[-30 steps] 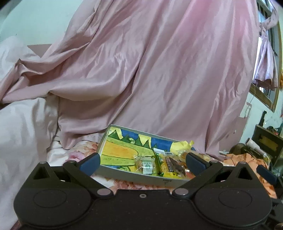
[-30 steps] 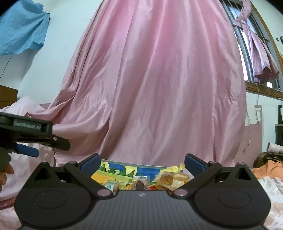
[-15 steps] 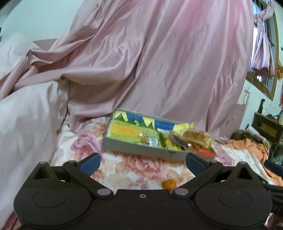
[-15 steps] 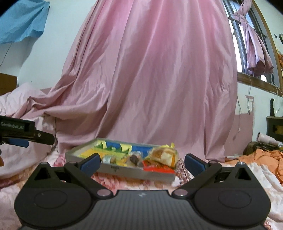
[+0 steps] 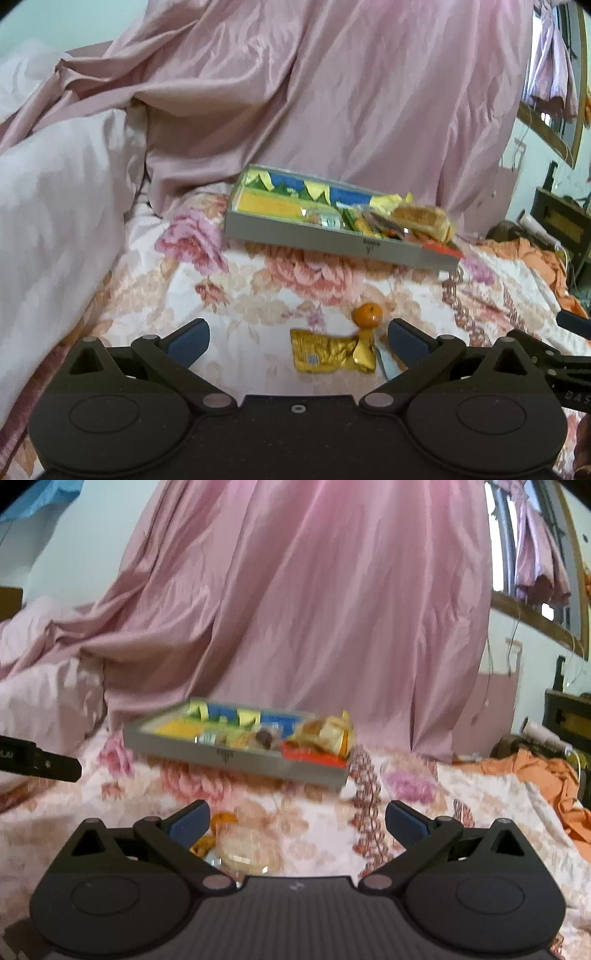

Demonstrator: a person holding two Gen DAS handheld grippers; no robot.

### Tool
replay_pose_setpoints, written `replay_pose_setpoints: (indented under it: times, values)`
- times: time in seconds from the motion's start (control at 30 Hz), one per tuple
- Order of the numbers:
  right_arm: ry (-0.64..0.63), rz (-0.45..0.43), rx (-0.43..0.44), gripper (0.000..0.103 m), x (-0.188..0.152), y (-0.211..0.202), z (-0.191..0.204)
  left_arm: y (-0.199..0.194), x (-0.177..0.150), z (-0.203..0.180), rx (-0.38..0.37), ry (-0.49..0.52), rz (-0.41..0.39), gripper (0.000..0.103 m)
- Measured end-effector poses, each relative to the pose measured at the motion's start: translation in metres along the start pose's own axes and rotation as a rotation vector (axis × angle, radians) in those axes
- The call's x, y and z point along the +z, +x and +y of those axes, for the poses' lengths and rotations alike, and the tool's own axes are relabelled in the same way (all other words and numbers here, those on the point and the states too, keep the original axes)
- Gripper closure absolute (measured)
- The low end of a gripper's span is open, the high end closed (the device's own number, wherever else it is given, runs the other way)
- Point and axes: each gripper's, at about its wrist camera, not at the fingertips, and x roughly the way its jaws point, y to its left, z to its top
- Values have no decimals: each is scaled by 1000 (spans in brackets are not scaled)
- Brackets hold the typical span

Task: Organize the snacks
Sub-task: 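Withdraw both tools from the tray toward the remaining snacks, then lower left tool toward yellow pouch while right tool approaches round pastry bag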

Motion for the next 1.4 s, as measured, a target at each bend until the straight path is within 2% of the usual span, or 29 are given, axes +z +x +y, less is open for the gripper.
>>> replay_pose_setpoints:
  times: [0.6, 1.13, 1.4]
  values:
    - [-36, 194, 59, 0, -22, 30, 14, 25, -24, 2, 16, 39, 150, 1]
    - [-30, 248, 59, 0, -33, 48, 16, 50, -31, 2, 36, 35, 209, 1]
    - [-43, 206, 22, 0, -38, 62, 17, 68, -30, -1, 25, 15, 226, 1]
